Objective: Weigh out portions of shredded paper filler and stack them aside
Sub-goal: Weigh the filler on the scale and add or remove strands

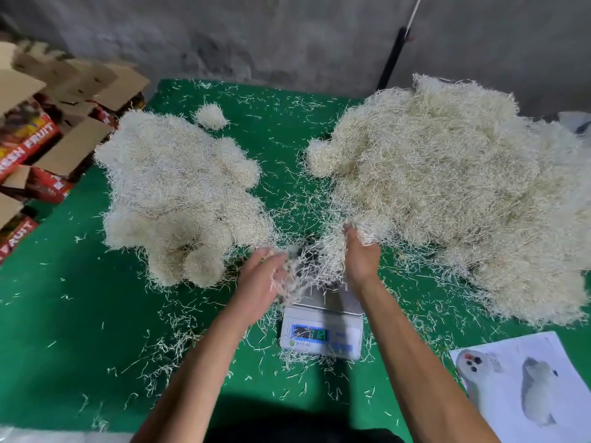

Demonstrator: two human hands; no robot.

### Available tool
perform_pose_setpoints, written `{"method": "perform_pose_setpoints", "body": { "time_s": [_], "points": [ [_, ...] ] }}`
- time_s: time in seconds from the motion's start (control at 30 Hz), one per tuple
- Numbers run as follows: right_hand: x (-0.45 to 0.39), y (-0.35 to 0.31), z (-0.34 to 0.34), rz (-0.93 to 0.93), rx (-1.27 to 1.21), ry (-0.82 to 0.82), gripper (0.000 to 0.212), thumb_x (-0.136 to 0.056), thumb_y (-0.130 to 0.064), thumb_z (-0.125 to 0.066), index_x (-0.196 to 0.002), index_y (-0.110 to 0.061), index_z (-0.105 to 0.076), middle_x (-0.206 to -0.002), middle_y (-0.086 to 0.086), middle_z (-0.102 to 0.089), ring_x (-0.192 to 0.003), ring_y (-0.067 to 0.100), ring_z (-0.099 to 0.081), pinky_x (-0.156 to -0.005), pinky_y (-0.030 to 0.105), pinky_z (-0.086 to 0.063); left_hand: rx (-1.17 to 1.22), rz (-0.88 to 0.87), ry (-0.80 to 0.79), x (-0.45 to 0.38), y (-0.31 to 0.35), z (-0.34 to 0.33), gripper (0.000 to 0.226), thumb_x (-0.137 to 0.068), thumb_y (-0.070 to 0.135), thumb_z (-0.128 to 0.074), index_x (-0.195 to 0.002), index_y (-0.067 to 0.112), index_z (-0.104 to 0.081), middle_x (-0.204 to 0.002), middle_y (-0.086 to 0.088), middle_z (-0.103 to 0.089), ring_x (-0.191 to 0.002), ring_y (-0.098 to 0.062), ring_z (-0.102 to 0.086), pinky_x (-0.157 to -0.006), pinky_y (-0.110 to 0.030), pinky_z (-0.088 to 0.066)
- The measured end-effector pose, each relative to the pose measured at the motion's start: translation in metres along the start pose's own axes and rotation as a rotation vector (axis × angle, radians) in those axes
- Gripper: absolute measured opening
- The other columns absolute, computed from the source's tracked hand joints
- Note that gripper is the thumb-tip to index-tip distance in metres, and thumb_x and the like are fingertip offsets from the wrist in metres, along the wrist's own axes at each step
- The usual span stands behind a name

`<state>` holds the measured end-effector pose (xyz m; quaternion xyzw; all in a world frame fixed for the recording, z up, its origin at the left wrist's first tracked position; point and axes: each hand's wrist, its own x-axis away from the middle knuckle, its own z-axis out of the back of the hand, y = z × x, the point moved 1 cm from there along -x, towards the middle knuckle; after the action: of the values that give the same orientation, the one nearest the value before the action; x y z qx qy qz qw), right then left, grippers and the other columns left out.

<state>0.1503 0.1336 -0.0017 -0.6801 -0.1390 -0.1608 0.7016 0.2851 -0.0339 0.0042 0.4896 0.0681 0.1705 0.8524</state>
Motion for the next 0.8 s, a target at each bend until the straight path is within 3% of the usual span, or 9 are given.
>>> {"method": "perform_pose_setpoints", "body": {
  "time_s": [0.07,0.13,0.27,0.37,0.47,0.6,0.67,0.73,0.8],
  "points": [
    [0.007,-0.003,-0.015,0.017,0.061,0.007,0.114,-0.081,-0.076,-0.067,-0.159,-0.005,-0.022,-0.136,0.019,-0.055,-0.121,0.037,-0.058,-0.112,0.055,-0.041,-0.084,-0.089,-0.096,-0.006,0.012,-0.013,0.039,-0.094,0.06,-0.057,-0.119,0.03,-0.058,-0.107,0.002,-0.062,-0.08,-0.003,-0.062,-0.063,-0.023,-0.051],
    [0.008,-0.013,-0.021,0.047,0.074,0.03,0.112,-0.081,-0.078,-0.065,-0.158,-0.009,-0.024,-0.117,-0.001,-0.058,-0.101,0.016,-0.057,-0.104,0.055,-0.047,-0.141,-0.052,-0.293,-0.001,0.017,-0.024,0.062,-0.08,0.086,-0.051,-0.103,0.03,-0.063,-0.092,0.011,-0.063,-0.07,0.003,-0.06,-0.063,-0.019,-0.046],
    [-0.021,-0.048,0.0,0.09,-0.096,0.067,0.065,-0.094,-0.045,-0.072,-0.133,0.001,-0.052,-0.116,0.011,-0.068,-0.09,0.016,-0.067,-0.085,0.032,-0.061,-0.196,0.164,-0.14,-0.007,-0.027,-0.02,0.046,-0.099,0.054,-0.053,-0.085,0.012,-0.069,-0.059,0.009,-0.05,-0.037,-0.004,-0.035,-0.04,-0.022,-0.034],
    [-0.036,-0.061,0.019,0.052,-0.179,0.1,0.087,-0.092,-0.04,-0.075,-0.151,0.008,-0.033,-0.15,0.018,-0.051,-0.119,0.025,-0.062,-0.113,0.044,-0.044,-0.058,0.452,-0.003,-0.024,-0.055,0.006,0.027,-0.103,0.02,-0.055,-0.115,-0.002,-0.065,-0.072,-0.002,-0.057,-0.043,-0.001,-0.039,-0.037,-0.017,-0.031],
    [-0.044,-0.052,0.031,0.054,-0.218,0.182,0.102,-0.092,-0.037,-0.077,-0.157,0.008,-0.013,-0.157,0.021,-0.041,-0.138,0.033,-0.048,-0.122,0.048,-0.03,0.21,0.642,0.044,-0.042,-0.07,0.024,0.066,-0.088,-0.006,-0.069,-0.147,-0.003,-0.039,-0.124,-0.026,-0.058,-0.076,-0.012,-0.057,-0.055,-0.014,-0.051],
    [-0.048,-0.035,0.049,-0.077,-0.309,0.239,0.105,-0.09,-0.041,-0.076,-0.16,-0.001,-0.008,-0.16,0.021,-0.035,-0.146,0.036,-0.038,-0.122,0.051,-0.031,0.371,0.62,0.075,-0.078,-0.058,0.028,0.067,-0.084,-0.002,-0.077,-0.141,-0.007,-0.044,-0.107,-0.017,-0.064,-0.077,-0.015,-0.065,-0.054,-0.012,-0.053],
    [-0.047,-0.032,0.059,-0.12,-0.317,0.223,0.1,-0.089,-0.043,-0.077,-0.16,-0.001,-0.02,-0.121,0.018,-0.064,-0.106,0.025,-0.065,-0.094,0.042,-0.056,0.425,0.67,0.081,-0.094,-0.042,0.021,0.059,-0.088,0.0,-0.071,-0.141,-0.003,-0.045,-0.113,-0.018,-0.063,-0.089,-0.022,-0.068,-0.065,-0.022,-0.059],
    [-0.048,-0.028,0.068,-0.158,-0.294,0.222,0.1,-0.088,-0.046,-0.077,-0.157,0.004,-0.024,-0.066,-0.001,-0.044,-0.051,0.011,-0.04,-0.058,0.031,-0.047,0.467,0.721,0.065,-0.109,-0.023,0.006,0.065,-0.089,-0.009,-0.064,-0.148,0.006,-0.04,-0.129,-0.02,-0.058,-0.103,-0.025,-0.065,-0.075,-0.029,-0.062],
    [-0.05,-0.027,0.075,-0.176,-0.263,0.248,0.095,-0.088,-0.048,-0.076,-0.149,0.01,-0.033,-0.052,-0.009,-0.027,-0.042,0.008,-0.022,-0.069,0.036,-0.053,0.494,0.692,0.061,-0.124,0.006,-0.015,0.072,-0.092,-0.011,-0.054,-0.155,0.014,-0.029,-0.141,-0.017,-0.048,-0.114,-0.029,-0.06,-0.084,-0.032,-0.059]
  ]
}}
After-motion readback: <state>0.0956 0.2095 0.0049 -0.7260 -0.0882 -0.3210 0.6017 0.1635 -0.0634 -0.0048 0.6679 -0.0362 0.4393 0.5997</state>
